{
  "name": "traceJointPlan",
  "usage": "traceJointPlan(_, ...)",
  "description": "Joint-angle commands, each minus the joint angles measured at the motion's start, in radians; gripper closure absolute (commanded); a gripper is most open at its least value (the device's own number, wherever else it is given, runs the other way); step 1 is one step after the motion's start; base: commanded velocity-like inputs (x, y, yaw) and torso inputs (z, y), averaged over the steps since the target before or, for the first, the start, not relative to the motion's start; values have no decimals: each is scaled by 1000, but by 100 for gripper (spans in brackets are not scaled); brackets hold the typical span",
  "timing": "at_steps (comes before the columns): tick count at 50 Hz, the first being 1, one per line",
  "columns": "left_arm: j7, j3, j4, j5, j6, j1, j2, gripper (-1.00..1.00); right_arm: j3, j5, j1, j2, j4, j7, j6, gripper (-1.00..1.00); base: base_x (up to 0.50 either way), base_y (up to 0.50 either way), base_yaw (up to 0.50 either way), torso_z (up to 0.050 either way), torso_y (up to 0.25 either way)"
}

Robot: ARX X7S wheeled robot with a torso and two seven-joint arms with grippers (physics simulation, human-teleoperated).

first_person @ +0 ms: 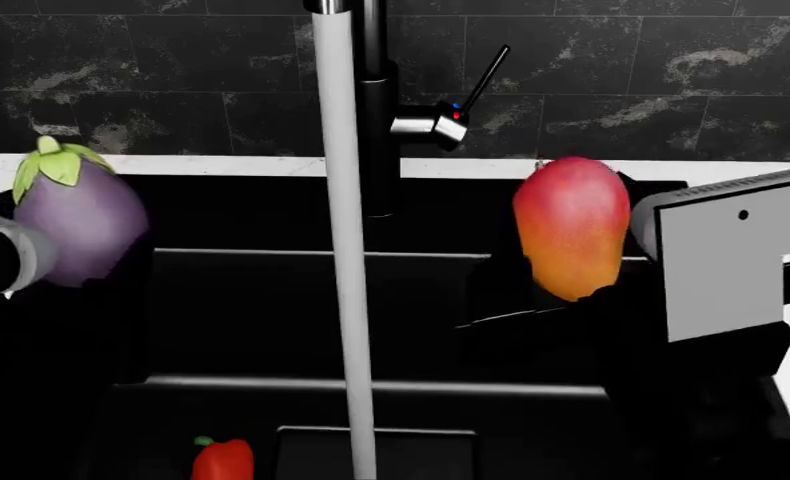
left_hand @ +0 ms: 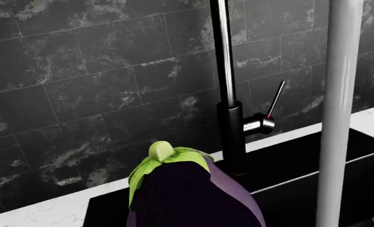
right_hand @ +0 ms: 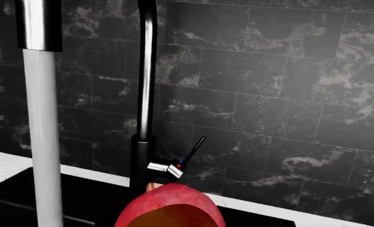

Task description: Pick the eggplants and mangos from the sink and place them in one bowl. Place the bell pepper in the other bowl. Then turn off the sink faucet.

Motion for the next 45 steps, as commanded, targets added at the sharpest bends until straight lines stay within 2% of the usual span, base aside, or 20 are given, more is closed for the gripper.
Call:
traceJointPlan(1, -2, -13, 14, 0, 27, 13, -14, 100, 29, 5, -52, -4, -27, 4, -11, 100, -172, 0, 0, 0, 0)
traceJointPlan(23, -4, 4, 17, -2, 33, 19, -2, 100, 84, 59, -90, 10, -78, 70, 36, 100, -494, -34, 0, 0, 0)
traceJointPlan(45, -28, 0, 29, -26, 34, 16, 5, 100, 98, 55, -119, 26, -97, 92, 24, 100, -416, -411, 0, 0, 0)
